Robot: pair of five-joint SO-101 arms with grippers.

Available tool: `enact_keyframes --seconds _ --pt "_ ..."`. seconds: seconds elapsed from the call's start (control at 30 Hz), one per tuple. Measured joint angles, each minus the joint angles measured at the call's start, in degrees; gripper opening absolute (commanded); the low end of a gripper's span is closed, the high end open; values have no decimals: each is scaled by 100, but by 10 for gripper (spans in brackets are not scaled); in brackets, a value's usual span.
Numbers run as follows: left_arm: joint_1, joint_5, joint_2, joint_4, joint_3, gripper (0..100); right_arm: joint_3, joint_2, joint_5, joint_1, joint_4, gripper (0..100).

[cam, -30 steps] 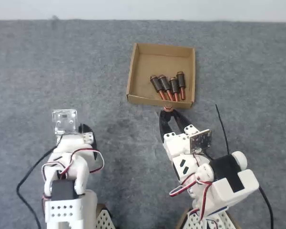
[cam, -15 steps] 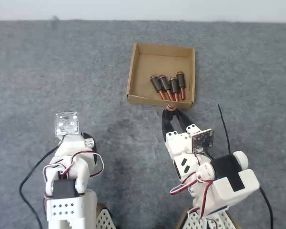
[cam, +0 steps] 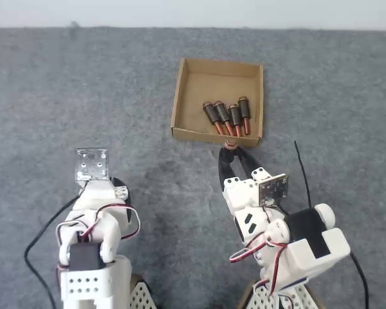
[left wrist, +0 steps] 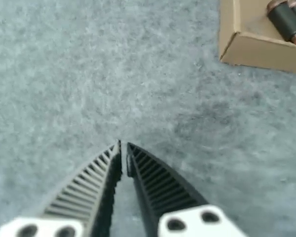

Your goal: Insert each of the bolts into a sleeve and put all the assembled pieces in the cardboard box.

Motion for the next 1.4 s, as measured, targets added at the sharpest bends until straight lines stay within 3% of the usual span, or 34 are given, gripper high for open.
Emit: enact_keyframes --seconds 0.3,0.6,0.97,1.4 --pt "-9 0 0 -853 721 12 0 0 0 35 -18 6" --pt "-9 0 0 -862 721 12 -396 9 0 642 -18 6" --pt "-369 18 0 -536 835 12 -835 9 0 686 18 6" --pt "-369 0 0 -378 835 12 -1899 -440 0 1055 2602 6"
